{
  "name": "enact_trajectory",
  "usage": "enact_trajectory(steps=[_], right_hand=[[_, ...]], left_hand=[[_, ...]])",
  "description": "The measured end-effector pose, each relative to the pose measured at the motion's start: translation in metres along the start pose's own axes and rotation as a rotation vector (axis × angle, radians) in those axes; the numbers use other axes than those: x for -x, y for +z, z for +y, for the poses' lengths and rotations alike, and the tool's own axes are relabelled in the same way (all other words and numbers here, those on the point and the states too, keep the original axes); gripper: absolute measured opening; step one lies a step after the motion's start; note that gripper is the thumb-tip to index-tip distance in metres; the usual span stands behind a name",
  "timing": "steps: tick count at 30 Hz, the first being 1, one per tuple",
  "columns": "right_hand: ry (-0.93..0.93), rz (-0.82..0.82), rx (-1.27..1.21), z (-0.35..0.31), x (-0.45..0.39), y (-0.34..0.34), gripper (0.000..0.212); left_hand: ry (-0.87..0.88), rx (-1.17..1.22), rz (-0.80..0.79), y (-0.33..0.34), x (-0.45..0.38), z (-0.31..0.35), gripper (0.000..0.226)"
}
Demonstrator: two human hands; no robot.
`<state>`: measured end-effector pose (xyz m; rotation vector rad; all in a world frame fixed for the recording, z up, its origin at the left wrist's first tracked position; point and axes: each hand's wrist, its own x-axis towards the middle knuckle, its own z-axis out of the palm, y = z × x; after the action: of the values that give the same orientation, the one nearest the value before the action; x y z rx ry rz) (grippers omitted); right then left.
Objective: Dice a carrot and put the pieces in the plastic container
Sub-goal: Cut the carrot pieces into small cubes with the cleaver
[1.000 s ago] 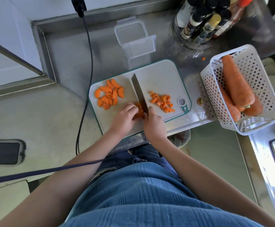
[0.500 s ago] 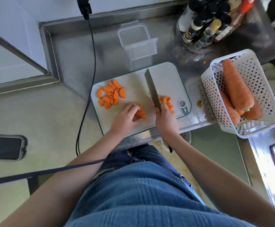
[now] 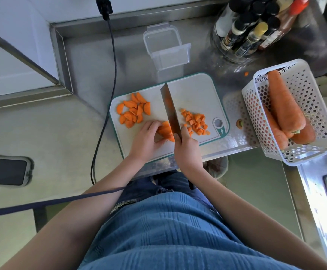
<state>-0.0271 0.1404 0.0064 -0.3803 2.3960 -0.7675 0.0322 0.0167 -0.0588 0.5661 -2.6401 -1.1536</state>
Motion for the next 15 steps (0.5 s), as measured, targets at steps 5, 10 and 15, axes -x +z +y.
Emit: enact_trajectory(steps=[5, 10, 15], right_hand=[[-0.008, -0.007, -0.006, -0.0023, 0.0016, 0.0021, 0.011], [-0.008, -0.001, 0.028, -0.0029, 0.0014, 0.0022, 0.013], [-0.003, 0.003, 0.065, -0.0034, 0.0042, 0.0067, 0.019]], left_hand=[[0.045, -0.026, -0.001, -0.0012, -0.0003, -0.0016, 0.031], [0.056, -0.034, -0.004, 0.0013, 0.0004, -0.0024, 0.029], [0.096, -0.054, -0.014, 0.0007, 0.0003, -0.0040, 0.023]])
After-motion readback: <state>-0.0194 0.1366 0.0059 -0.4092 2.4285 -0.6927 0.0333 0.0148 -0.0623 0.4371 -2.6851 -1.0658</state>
